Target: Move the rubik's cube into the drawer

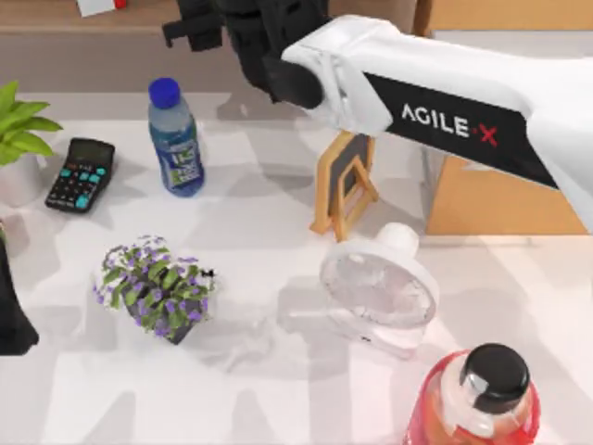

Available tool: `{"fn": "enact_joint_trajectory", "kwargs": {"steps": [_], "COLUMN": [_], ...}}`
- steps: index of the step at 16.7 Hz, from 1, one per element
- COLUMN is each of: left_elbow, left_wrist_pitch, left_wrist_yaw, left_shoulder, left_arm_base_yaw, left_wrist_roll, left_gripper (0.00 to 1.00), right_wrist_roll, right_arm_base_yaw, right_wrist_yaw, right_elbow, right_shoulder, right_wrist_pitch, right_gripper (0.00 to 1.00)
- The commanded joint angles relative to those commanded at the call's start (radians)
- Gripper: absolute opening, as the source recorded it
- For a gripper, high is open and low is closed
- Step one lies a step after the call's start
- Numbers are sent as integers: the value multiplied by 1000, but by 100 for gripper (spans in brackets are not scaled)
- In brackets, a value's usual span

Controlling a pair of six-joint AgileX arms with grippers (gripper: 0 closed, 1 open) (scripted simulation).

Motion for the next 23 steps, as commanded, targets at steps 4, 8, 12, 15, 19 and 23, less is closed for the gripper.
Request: {"fn": "enact_joint_trajectory", "kwargs": {"steps": [4,8,12,15,19,23], "left_elbow": [0,0,0,0,0,0], "left_wrist_pitch": [0,0,0,0,0,0], "left_wrist_yaw": [0,0,0,0,0,0], "left_shoulder": [0,0,0,0,0,0], "left_arm_base_yaw": [0,0,0,0,0,0], "left_wrist_roll": [0,0,0,0,0,0], "left_gripper": [100,100,100,100,100,100], "right_wrist_roll": [20,40,59,71,84,93], "right_arm_base_yaw": [-35,-108,-230,-354,-505,-581], "right_wrist_yaw": [-136,-266,-375,-435,-493,-534], "right_elbow": [25,67,131,189,255,289], "right_shoulder": [-105,-185,-212,-183,-75,68], "right_wrist_pitch": [-350,-703,-1008,-1179,-1325,-1393], "right_gripper": [0,0,0,0,0,0]}}
